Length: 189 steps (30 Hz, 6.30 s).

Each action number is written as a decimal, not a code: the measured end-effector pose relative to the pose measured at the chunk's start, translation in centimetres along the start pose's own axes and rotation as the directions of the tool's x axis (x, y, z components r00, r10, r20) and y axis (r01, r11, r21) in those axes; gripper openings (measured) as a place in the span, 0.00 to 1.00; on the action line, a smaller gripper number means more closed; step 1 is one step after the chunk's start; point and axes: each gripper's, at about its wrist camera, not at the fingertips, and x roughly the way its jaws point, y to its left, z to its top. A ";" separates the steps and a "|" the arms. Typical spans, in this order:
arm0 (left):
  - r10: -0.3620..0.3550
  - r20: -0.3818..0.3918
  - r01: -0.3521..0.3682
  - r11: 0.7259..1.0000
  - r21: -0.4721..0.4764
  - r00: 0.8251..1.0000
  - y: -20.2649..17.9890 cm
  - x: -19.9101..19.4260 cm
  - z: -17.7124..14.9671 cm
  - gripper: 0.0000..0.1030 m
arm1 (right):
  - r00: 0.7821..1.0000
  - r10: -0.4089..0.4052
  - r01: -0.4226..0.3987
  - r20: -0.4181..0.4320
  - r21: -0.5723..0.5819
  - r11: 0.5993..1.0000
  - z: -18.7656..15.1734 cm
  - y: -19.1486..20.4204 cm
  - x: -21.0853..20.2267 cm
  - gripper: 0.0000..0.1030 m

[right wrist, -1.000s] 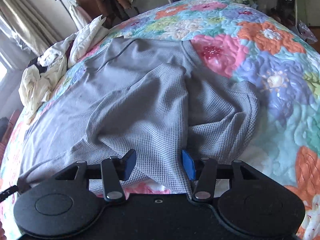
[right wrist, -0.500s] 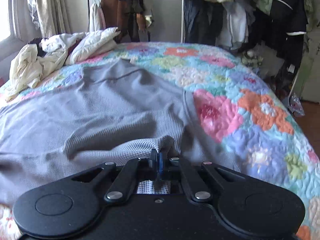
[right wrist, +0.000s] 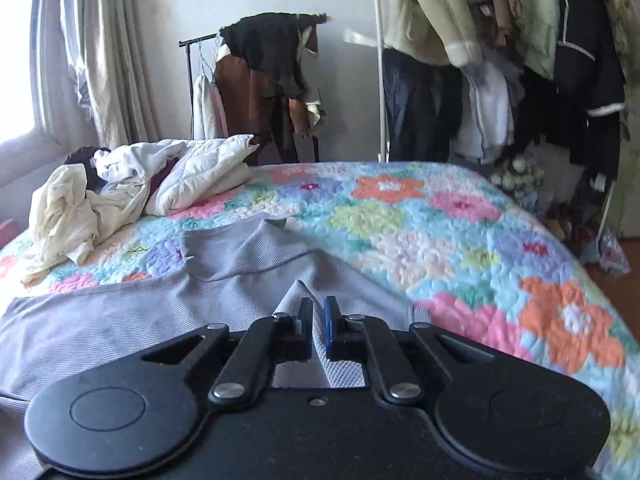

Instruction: Fold clothes

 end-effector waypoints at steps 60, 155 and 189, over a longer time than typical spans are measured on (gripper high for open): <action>0.048 -0.066 -0.067 0.948 -0.311 0.997 3.4 -6.7 -4.9 0.09 | 0.967 0.032 0.019 -0.253 0.196 0.980 -7.2 -6.8 -8.2 0.05; -0.086 -0.037 0.077 0.978 -0.192 0.996 10.6 8.5 -0.8 0.19 | 0.987 0.159 -0.160 -0.022 -0.207 0.965 -2.4 11.7 6.7 0.01; -0.001 -0.032 -0.006 0.971 -0.239 0.999 8.6 4.2 1.1 0.07 | 0.916 0.341 -0.252 -0.212 0.358 0.899 -0.2 2.1 4.6 0.64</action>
